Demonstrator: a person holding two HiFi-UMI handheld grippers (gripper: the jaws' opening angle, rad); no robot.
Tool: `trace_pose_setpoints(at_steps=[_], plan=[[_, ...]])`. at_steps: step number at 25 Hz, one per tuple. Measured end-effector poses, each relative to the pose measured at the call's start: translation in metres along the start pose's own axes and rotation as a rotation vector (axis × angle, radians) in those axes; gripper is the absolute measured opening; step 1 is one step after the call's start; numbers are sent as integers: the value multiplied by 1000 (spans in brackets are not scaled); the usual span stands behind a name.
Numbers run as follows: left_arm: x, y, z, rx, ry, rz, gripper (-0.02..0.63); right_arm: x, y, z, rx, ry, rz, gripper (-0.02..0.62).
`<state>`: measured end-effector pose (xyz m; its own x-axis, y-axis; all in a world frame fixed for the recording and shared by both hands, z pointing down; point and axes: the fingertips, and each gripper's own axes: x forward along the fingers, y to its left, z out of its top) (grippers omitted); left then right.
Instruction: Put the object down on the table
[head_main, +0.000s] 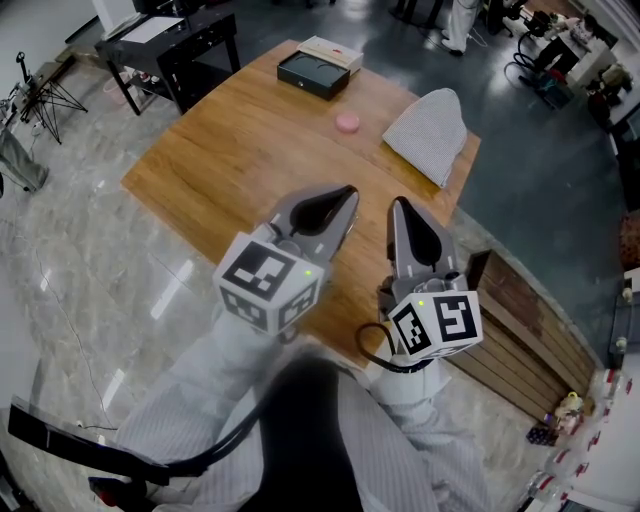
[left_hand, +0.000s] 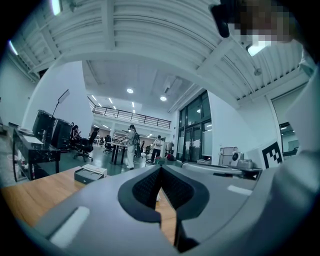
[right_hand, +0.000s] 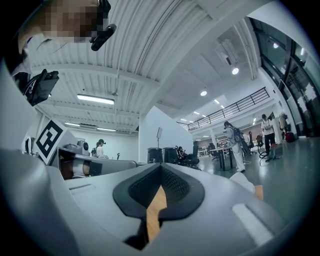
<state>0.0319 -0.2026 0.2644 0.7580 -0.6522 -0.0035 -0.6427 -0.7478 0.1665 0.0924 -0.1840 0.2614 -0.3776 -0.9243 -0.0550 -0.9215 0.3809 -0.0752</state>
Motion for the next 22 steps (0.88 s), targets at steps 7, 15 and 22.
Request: trace_pose_setpoints(at_steps=[7,15,22], plan=[[-3,3,0,-11,1,6,1,2,4,-1,7,0,6,12],[-3,3,-1,-7,6,6,0,2,4,0,12,-6,2,12],[-4,3,-3,-6,5,5,2,2,8,-3,0,5,14,12]])
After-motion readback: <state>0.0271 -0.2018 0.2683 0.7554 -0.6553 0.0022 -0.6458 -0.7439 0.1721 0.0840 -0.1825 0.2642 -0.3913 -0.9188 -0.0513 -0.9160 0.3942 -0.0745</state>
